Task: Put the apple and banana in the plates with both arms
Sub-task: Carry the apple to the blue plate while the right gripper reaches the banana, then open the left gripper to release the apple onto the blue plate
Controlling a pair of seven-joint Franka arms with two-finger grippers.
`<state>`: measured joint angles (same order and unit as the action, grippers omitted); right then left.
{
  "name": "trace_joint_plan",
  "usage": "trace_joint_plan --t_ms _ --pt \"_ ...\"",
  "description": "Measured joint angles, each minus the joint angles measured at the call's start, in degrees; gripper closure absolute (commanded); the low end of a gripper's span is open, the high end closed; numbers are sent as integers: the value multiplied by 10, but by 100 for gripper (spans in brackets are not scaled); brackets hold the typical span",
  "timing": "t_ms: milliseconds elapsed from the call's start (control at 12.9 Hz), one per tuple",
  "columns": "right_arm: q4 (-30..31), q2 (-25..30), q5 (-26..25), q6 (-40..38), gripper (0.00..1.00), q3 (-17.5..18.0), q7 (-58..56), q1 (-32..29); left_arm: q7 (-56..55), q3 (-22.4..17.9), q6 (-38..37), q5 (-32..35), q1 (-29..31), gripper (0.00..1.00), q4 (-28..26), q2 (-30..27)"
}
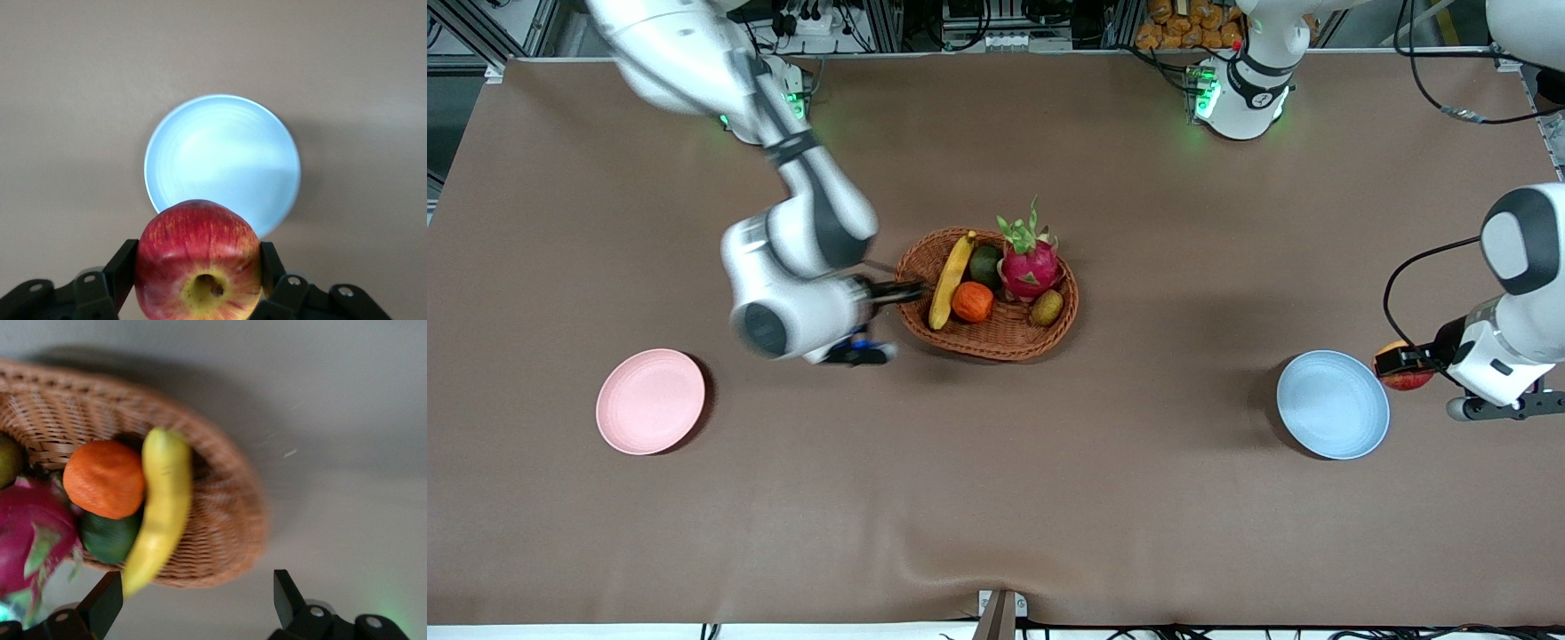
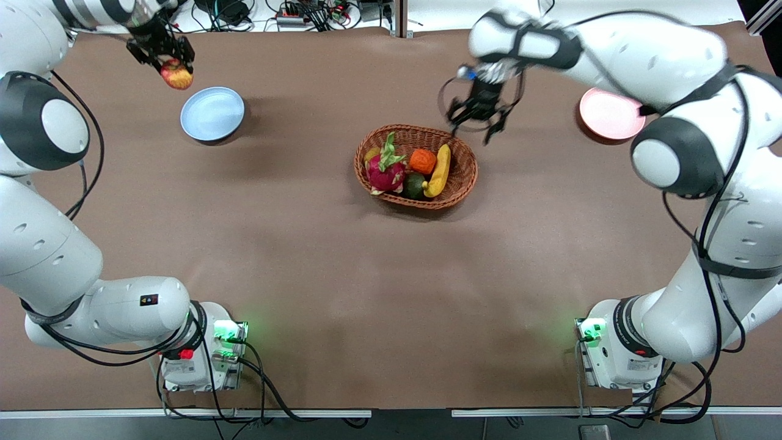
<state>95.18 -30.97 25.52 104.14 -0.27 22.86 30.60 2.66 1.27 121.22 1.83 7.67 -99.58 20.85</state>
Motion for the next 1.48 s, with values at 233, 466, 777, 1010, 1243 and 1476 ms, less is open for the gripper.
trace_joint_plan --t_ms 233,466,777,1010,1243,1476 --pt "30 0 -1 45 0 -2 65 69 28 1 91 0 22 100 -61 21" --pt "35 0 -2 43 0 -10 64 68 29 13 120 0 17 100 -64 53" --pt "38 -5 -33 39 0 -8 64 88 29 18 138 0 13 56 -42 102" --pt "38 -11 -38 40 0 -8 64 107 29 18 138 0 13 0 -22 126" --pt "38 -12 -52 40 0 -8 64 114 29 19 138 0 12 0 -14 128" --pt "38 -15 -93 43 0 -8 69 134 28 27 115 0 13 0 -5 104"
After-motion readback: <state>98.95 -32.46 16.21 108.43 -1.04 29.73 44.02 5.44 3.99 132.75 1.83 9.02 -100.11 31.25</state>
